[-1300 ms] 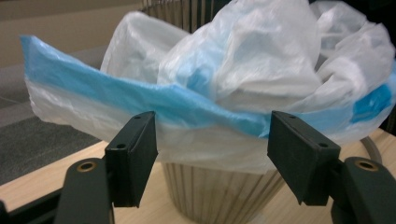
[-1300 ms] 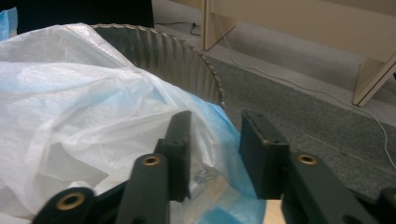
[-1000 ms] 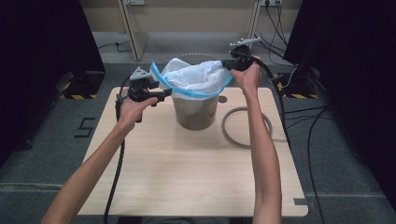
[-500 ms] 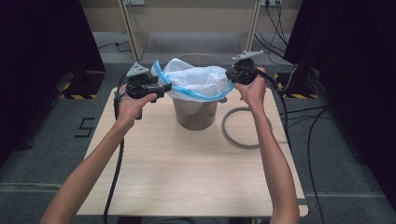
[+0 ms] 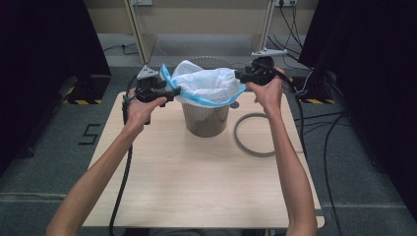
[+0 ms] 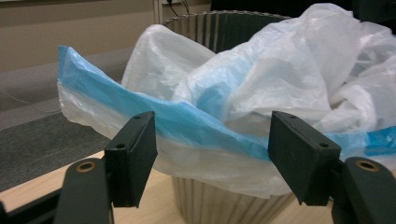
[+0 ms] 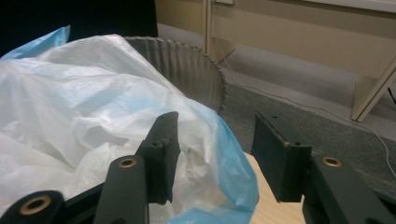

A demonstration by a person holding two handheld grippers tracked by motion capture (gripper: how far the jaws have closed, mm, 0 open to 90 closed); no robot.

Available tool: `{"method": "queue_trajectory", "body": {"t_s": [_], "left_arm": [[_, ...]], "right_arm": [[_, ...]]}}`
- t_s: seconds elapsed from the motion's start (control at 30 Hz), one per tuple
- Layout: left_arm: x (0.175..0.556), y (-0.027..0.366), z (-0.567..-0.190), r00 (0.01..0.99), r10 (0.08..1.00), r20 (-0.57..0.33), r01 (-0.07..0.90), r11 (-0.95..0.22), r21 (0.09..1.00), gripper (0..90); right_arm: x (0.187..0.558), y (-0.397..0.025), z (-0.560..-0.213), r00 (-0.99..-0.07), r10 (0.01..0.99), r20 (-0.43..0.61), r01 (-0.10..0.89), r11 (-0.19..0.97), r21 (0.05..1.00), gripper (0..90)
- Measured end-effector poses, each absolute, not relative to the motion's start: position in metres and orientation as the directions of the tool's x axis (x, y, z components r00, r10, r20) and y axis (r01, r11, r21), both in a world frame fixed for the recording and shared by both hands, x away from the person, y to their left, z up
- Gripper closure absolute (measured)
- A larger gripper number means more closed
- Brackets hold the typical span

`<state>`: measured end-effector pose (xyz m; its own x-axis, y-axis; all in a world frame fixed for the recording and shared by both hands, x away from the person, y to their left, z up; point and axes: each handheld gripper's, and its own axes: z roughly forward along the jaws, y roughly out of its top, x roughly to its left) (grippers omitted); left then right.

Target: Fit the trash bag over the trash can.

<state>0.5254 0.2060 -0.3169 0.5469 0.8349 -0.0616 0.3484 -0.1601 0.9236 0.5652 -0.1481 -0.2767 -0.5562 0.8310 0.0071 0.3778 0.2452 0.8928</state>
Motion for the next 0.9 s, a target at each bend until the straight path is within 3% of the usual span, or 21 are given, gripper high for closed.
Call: {"method": "queue_trajectory", "body": {"t_s": [0.4,0.63,0.73,0.9], "left_arm": [[0.555,0.219,-0.311,0.471,0.879,-0.074,0.401,-0.139,0.906,33.8],[0.568,0.217,-0.308,0.435,0.898,-0.060,0.404,-0.136,0.905,34.5],[0.571,0.214,-0.306,0.420,0.907,-0.022,0.390,-0.158,0.907,34.4],[0.569,0.215,-0.307,0.419,0.907,-0.032,0.390,-0.148,0.909,33.0]], "right_arm": [[0.569,-0.132,-0.267,-0.571,0.821,-0.004,0.400,0.282,0.872,44.6],[0.590,-0.136,-0.257,-0.541,0.841,0.030,0.435,0.249,0.865,42.4],[0.606,-0.128,-0.262,-0.582,0.812,0.038,0.458,0.289,0.841,41.8],[0.606,-0.113,-0.269,-0.652,0.757,0.041,0.437,0.331,0.836,41.4]]}}
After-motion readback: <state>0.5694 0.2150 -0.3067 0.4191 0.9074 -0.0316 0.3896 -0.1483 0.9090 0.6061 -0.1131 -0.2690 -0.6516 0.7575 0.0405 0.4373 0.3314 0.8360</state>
